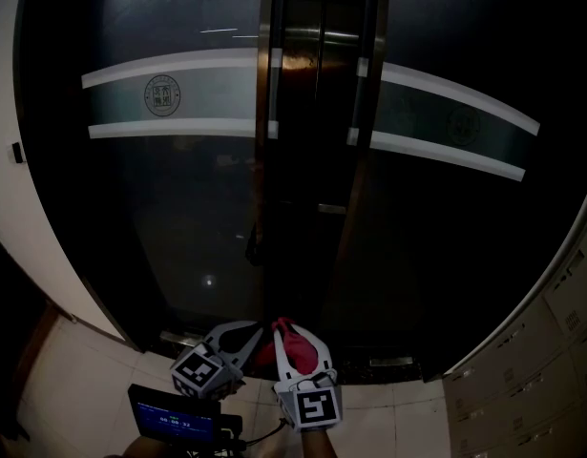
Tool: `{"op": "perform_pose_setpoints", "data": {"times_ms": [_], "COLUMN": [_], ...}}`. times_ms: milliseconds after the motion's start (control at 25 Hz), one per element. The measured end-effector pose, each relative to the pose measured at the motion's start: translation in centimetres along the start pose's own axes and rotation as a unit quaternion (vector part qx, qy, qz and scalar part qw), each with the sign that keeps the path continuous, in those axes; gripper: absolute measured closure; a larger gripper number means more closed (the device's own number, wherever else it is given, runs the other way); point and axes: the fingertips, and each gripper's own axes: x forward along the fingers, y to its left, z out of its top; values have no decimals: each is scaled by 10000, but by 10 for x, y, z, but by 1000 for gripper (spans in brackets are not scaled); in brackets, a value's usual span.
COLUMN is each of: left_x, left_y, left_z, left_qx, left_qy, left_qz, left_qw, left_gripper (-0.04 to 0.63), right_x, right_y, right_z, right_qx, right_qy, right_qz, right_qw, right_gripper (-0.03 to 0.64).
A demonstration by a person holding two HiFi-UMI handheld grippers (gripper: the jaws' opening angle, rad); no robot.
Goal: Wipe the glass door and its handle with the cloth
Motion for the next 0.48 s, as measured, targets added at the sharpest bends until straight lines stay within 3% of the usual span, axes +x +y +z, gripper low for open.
{"op": "perform_pose_setpoints", "data": {"times_ms": [480], "left_x": [-3], "left_y": [8], "left_z": [-7], "left_qx": [17], "left_qy": [64], "left_qz": [83], "left_qw": [9999], "left_gripper": [591], "right_x": [7], "right_y": [4], "right_z": [-5], "right_qx": [45], "right_qy": [-25], "right_qz": [71], "right_qw": [10000], "right_gripper": [563]}}
